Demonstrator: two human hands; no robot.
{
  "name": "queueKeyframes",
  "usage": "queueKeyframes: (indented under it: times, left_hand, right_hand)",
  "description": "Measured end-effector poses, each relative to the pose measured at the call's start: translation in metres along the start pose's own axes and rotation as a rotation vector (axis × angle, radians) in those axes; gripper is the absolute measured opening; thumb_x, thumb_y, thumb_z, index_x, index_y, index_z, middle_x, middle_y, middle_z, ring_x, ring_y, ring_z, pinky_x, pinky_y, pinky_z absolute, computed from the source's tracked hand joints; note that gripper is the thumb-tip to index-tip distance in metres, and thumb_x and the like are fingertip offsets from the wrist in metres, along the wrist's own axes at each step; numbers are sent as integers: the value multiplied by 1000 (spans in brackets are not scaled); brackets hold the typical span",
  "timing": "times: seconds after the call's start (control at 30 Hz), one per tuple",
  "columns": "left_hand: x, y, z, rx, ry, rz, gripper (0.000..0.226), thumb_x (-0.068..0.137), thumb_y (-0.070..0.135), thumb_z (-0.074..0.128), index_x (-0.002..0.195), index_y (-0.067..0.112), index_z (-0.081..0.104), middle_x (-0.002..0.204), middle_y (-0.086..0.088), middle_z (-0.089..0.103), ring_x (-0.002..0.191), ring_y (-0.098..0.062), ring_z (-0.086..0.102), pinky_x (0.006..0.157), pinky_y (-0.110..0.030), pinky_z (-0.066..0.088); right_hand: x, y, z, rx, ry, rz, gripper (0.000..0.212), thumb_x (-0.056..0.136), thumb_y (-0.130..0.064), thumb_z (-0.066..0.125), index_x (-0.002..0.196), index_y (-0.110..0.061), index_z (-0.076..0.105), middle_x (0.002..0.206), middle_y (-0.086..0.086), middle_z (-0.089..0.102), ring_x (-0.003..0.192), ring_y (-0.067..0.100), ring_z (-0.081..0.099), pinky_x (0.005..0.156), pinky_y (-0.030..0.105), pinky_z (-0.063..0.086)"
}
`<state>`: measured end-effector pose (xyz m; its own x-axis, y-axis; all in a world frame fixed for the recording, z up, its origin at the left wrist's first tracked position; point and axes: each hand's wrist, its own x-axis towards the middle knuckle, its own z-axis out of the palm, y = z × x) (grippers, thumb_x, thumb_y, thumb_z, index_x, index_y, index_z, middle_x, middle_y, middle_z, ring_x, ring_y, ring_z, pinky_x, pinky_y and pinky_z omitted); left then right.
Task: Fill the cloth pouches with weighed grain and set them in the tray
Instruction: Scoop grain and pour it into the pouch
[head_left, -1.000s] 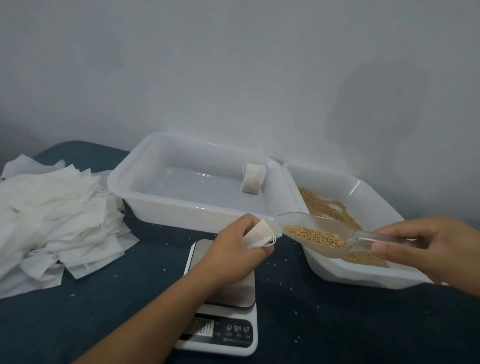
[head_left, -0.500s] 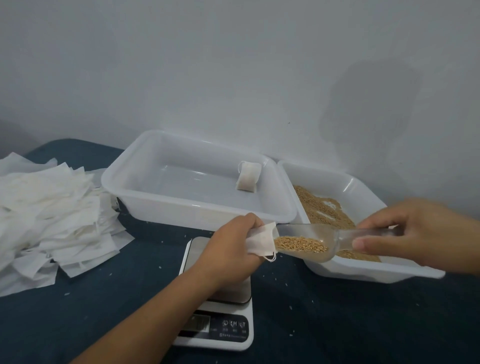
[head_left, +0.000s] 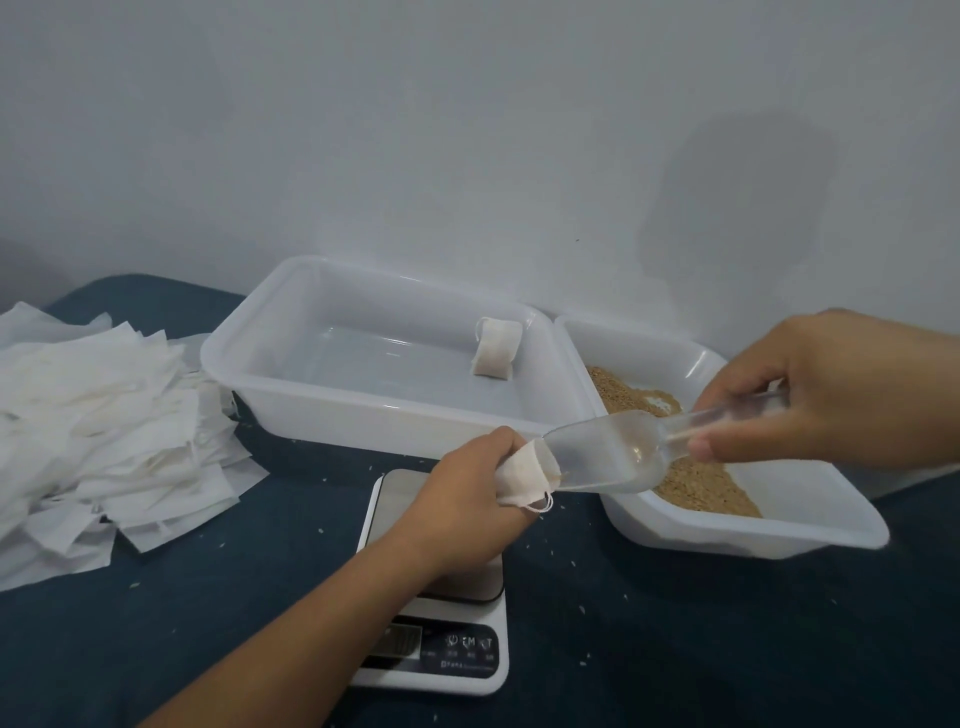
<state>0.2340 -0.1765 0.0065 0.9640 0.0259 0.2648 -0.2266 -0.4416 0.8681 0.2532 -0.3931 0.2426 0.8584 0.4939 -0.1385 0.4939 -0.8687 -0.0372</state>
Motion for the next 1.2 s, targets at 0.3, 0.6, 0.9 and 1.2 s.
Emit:
queueKeyframes:
  times: [0.3,0.6,0.9,1.2]
  left_hand:
    - [2,4,-3,-235,24,-166,23,77,40,77,90,29,60,84,13,66,68,0,58,60,-12,47]
    - [2,5,-1,-312,17,-260,25,85,34,81,105,32,67,96,10,73,90,-9,68,77,-25,51]
    - [-3,14,4,-226,-20,-225,23,85,31,81,103,26,67,95,3,73,85,-12,67,75,-24,54]
    - [-4,18,3,-268,-36,-197,30,74,40,76,98,26,67,90,3,70,76,-7,63,71,-21,51]
  right_hand:
    - [-18,26,2,-59,229,-21,51,58,-107,43,91,-75,65,79,-44,66,76,-20,62,56,22,51]
    - [5,131,34,59,18,445,23,77,-66,78,75,-43,80,77,-16,75,64,5,68,47,16,45]
    - [61,156,76,34,-209,491,33,74,-66,80,76,-33,81,78,-14,76,68,11,68,61,26,57]
    - [87,132,127,489,112,476,46,68,-80,73,78,-35,78,83,-12,75,67,16,66,64,30,54]
